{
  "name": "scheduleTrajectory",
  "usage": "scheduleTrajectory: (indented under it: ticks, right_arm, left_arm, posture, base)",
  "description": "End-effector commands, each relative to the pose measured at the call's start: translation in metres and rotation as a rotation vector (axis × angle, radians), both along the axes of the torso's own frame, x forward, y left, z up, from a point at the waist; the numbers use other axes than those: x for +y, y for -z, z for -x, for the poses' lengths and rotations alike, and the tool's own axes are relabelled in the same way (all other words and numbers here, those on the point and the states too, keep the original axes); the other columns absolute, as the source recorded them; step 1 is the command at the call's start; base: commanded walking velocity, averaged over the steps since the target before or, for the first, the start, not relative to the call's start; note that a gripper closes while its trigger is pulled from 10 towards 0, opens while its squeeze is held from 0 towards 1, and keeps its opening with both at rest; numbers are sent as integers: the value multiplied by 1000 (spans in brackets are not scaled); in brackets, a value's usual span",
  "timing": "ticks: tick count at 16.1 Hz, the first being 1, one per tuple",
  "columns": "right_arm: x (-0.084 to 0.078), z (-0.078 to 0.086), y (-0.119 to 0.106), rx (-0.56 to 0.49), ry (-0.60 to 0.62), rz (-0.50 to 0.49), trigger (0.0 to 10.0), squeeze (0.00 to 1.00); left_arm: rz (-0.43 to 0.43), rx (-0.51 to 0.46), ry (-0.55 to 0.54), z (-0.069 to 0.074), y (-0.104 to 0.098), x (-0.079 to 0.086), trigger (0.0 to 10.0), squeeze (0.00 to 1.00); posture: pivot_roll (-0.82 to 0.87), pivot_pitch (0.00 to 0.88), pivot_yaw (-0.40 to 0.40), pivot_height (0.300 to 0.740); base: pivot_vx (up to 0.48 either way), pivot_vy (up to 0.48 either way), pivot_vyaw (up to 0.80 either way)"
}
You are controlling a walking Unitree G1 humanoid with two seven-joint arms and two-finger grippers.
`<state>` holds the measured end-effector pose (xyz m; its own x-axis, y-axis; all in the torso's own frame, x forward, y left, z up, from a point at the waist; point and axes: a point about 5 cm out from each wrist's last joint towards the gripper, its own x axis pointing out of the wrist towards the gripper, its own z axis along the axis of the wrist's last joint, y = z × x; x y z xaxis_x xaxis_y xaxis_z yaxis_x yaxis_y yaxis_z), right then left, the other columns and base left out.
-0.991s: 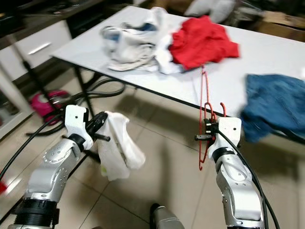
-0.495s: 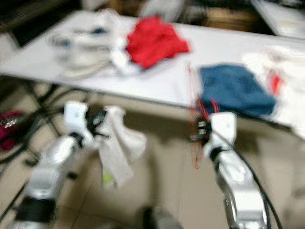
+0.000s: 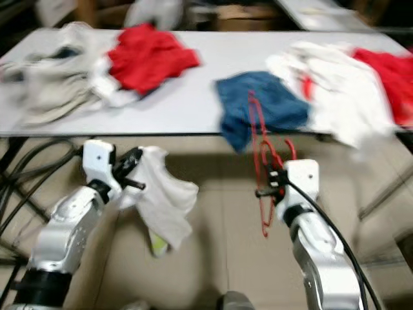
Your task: Hang hanger
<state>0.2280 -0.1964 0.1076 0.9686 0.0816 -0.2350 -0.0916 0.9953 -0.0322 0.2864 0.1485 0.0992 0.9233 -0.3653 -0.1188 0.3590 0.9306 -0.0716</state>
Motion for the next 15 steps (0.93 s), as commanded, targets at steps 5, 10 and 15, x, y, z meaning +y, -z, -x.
scheduleTrajectory:
  ticks: [5,10,15]
  right_arm:
    - [4,0,-16,-60,-85,-59,10000,0]
    - [-5,1,-31,-100,-189,14,10000,0]
    - [-1,2,-31,-103,-217,22,10000,0]
  left_arm:
    - [27,-48,20,-3,-12,-4,10000,0]
    - [53,-114,-9,-14,-31,-4,10000,0]
    - [71,-126,-6,-16,-34,-7,10000,0]
  posture:
    - [-147,0,48,740]
    - [-150,0,47,740]
    - [-156,0,34,740]
  base:
    - [0,96,-320]
    - [193,0,0]
    - [369,0,0]
